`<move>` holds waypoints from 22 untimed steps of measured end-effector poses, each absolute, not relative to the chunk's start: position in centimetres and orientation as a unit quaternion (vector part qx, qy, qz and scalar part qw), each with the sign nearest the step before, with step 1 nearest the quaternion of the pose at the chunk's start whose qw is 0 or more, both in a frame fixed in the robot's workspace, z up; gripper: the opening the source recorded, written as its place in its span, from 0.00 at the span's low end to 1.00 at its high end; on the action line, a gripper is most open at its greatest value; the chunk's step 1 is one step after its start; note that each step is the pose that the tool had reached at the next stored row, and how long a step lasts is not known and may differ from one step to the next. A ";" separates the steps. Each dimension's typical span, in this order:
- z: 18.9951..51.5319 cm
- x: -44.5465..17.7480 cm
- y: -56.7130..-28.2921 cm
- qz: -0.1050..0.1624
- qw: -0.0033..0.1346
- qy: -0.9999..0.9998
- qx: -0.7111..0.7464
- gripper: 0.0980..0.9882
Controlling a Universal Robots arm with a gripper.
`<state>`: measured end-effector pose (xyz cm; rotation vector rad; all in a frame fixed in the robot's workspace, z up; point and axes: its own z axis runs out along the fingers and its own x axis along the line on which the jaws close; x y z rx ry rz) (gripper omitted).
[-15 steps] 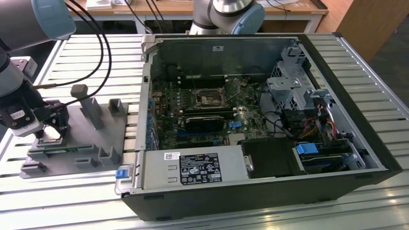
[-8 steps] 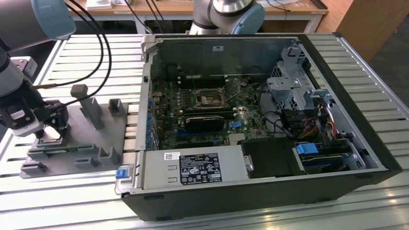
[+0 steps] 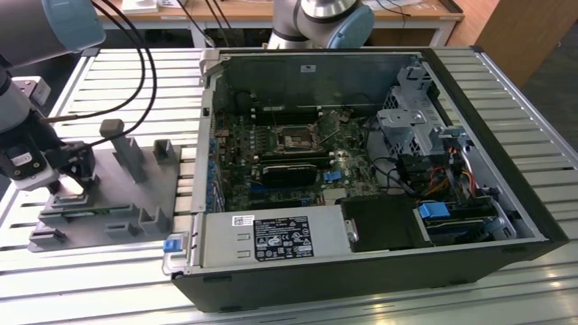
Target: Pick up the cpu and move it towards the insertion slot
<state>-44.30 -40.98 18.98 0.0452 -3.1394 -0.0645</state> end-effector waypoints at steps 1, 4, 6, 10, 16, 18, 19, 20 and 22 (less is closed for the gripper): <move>19.1 -44.3 -41.0 -0.021 0.001 -1.000 0.014 0.50; 19.4 -44.3 -41.0 -0.021 0.001 -1.000 0.014 0.50; 19.6 -44.3 -41.0 -0.021 0.001 -1.000 0.014 0.50; 20.2 -44.3 -41.0 -0.021 0.001 -1.000 0.014 0.50; 20.6 -44.3 -41.0 -0.021 0.001 -1.000 0.014 0.50; 20.8 -44.3 -41.0 -0.021 0.001 -1.000 0.014 0.50; 20.8 -44.3 -41.0 -0.021 0.001 -1.000 0.014 0.50; 20.9 -44.3 -41.0 -0.021 0.001 -1.000 0.014 0.50; 21.0 -44.3 -41.0 -0.021 0.001 -1.000 0.014 0.50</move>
